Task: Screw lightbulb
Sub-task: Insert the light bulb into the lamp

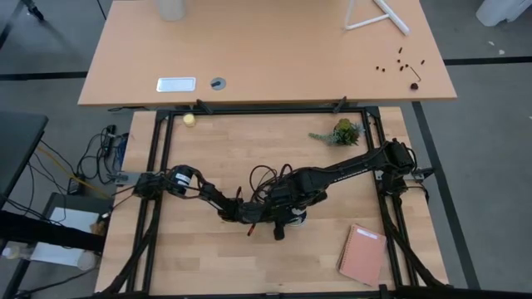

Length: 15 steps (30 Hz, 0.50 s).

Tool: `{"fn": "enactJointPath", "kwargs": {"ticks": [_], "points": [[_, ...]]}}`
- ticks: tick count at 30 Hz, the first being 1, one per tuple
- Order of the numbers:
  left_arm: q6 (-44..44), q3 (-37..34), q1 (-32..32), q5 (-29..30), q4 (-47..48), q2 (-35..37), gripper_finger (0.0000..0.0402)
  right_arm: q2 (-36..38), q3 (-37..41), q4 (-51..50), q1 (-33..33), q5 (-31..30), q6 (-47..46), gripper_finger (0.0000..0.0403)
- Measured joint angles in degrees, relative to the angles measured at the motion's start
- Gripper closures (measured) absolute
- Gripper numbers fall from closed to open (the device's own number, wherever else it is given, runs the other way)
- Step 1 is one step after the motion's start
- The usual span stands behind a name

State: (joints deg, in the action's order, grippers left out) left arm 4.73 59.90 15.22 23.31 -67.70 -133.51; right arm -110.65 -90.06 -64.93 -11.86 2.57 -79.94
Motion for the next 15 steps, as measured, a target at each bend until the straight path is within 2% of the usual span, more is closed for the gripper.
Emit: {"fn": "enactJointPath", "kwargs": {"ticks": [5,11,15], "points": [[0.0,0.0,0.0,0.0,0.0,0.0,0.0206,0.0,0.0,0.0,0.0,0.0,-2.1,0.0137],[0.2,-0.1,0.0,0.2,-0.1,0.0,0.0206,0.0,0.1,2.2,0.0,0.0,4.6,0.0121],[0.2,0.0,0.0,0.2,-0.1,0.0,0.0206,0.0,0.1,2.7,0.0,-2.3,10.8,0.011]]}}
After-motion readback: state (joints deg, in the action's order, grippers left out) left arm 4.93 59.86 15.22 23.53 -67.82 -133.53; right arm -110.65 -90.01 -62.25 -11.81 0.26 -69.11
